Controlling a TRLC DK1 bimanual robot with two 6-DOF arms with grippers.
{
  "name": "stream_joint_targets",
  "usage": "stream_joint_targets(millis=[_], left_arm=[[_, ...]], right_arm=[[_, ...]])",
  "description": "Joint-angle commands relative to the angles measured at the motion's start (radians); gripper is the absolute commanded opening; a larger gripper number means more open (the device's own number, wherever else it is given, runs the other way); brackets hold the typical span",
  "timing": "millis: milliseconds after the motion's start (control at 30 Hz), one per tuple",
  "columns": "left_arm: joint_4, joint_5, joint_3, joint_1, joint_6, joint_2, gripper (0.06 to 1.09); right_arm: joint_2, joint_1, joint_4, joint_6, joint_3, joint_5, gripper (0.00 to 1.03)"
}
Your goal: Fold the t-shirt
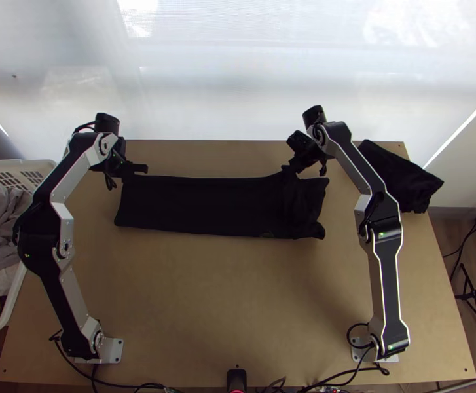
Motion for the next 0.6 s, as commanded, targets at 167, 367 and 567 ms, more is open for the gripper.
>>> stream_joint_targets(millis=[167, 367, 567], left_arm=[[0.004, 0.001, 0.018, -0.012, -0.023, 0.079, 0.09], [-0.016, 0.002, 0.042, -0.013, -0.068, 0.042, 0.76], [-0.057, 0.009, 0.047, -0.006, -0.089, -0.126, 1.03]], right_arm=[[0.000, 0.004, -0.045, 0.019, -0.004, -0.002, 0.08], [-0.044, 0.004, -0.058, 0.066, -0.020, -0.008, 0.95], [-0.153, 0.000, -0.054, 0.123, 0.008, -0.039, 0.99]])
